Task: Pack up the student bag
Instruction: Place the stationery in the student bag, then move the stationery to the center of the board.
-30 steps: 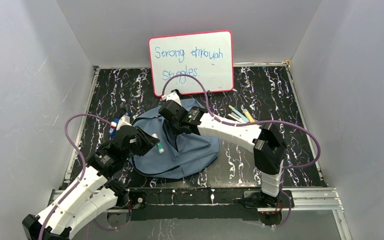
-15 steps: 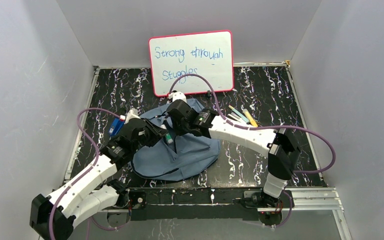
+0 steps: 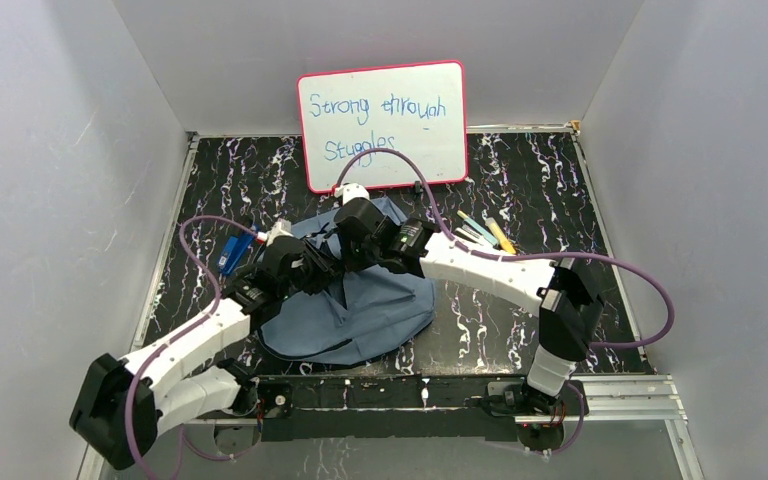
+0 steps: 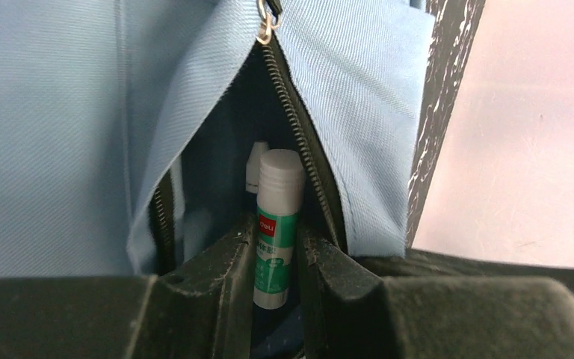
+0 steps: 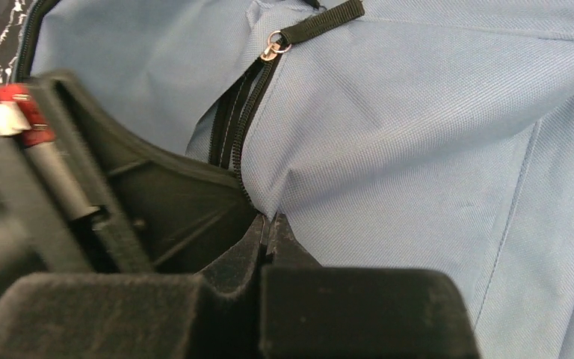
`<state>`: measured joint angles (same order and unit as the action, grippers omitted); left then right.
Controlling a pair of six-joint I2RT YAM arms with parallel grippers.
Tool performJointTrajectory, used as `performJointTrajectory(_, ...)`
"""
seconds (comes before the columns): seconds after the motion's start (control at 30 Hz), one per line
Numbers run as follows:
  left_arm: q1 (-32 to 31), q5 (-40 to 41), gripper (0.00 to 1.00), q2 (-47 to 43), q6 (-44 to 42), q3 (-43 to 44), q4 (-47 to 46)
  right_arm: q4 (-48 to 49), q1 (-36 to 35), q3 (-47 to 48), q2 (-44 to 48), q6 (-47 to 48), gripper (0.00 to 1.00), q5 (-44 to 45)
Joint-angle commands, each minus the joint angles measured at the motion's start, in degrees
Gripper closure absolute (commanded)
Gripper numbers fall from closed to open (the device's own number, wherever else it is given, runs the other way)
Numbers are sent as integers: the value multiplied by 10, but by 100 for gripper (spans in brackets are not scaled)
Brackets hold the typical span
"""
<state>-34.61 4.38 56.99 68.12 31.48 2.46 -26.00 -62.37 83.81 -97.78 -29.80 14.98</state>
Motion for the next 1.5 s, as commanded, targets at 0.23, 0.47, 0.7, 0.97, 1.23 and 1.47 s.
performJointTrajectory(0.23, -2, -59, 66, 72, -48, 37, -34, 97, 6, -6, 39, 10, 100, -36)
performJointTrajectory(0.47, -1, -25, 47, 10, -61, 49, 47, 107, 18, -31, 57, 10, 99, -38)
performJointTrajectory(0.7, -2, 3, 45, -90, -48, 45, 152, 96, 26, -31, 50, 7, 86, -46)
performJointTrajectory(0.97, -2, 33, 45, -188, -62, 62, 231, 68, 27, 8, 24, 20, 68, -45)
performJointTrajectory(1.23, -2, 84, 44, -147, -114, 141, 302, 46, 27, 12, 51, 53, 48, -42)
performJointTrajectory(1.47, -2, 113, 44, -134, -95, 142, 295, 15, 28, -35, 151, 67, 33, -4)
